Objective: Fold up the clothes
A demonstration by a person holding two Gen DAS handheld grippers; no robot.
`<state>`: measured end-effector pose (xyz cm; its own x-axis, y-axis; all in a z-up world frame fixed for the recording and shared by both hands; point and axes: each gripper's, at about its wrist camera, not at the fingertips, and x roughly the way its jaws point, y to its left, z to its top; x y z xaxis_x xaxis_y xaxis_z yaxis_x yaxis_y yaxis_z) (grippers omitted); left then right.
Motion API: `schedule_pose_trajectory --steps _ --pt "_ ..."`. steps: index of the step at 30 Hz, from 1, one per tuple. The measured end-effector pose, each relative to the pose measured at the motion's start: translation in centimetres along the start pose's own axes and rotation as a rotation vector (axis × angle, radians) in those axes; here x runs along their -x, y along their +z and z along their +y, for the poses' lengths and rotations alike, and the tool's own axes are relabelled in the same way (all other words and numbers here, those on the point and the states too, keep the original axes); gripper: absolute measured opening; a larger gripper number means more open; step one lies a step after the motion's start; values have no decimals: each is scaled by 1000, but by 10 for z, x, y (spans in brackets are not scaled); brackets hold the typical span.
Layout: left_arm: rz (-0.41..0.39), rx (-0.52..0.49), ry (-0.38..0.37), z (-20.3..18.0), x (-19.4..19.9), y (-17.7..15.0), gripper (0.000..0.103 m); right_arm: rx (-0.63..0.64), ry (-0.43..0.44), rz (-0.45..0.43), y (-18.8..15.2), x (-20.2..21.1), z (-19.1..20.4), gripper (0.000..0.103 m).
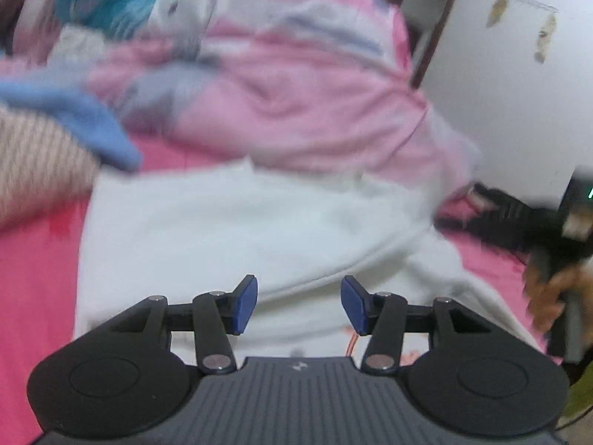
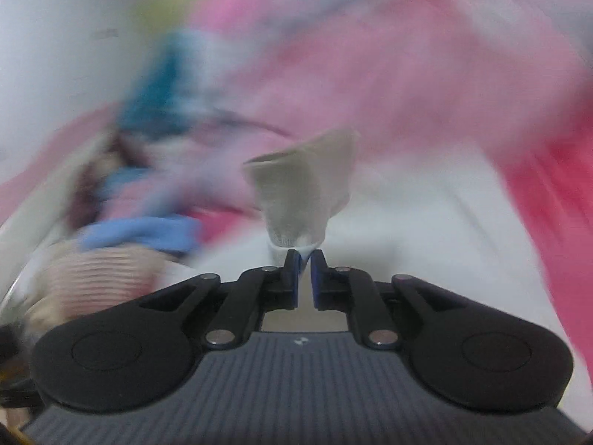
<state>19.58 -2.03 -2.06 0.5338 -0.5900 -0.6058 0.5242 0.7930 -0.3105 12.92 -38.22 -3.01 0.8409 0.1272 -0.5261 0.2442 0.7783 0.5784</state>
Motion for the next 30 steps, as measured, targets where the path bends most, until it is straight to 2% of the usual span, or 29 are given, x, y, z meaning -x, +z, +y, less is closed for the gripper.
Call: schedule_pose_trajectory --steps 2,3,5,7,13,17,19,20,21,23,27,30 --pt "16 20 18 11 -7 -6 51 -187 -44 39 -17 -5 -55 7" --pt "13 24 37 18 -6 -5 51 -256 -16 34 -21 -2 -70 6" --pt "0 34 73 31 -1 -2 51 -316 28 10 -21 6 -83 9" --pt "-22 49 110 44 4 0 51 -336 46 -1 -16 9 -87 14" --pt "-80 143 201 87 23 2 51 -372 48 19 2 -4 -77 46" --pt "-96 186 214 112 36 -6 51 -364 15 46 9 -17 -67 48" --pt "-100 193 205 122 37 -11 51 -320 -18 72 9 -25 -58 48" --pt "-106 199 197 127 37 -13 51 -293 -36 82 9 -29 -53 38" --pt "-113 206 186 132 37 -16 51 -257 -53 87 10 -32 -48 18" --pt "-125 231 150 141 36 -21 51 -191 -78 94 11 -35 -38 7" --pt "-113 260 80 148 33 -21 51 -102 -81 40 21 -16 -23 5" --pt "-106 228 73 140 30 -22 51 -85 -99 17 23 -6 -24 5"
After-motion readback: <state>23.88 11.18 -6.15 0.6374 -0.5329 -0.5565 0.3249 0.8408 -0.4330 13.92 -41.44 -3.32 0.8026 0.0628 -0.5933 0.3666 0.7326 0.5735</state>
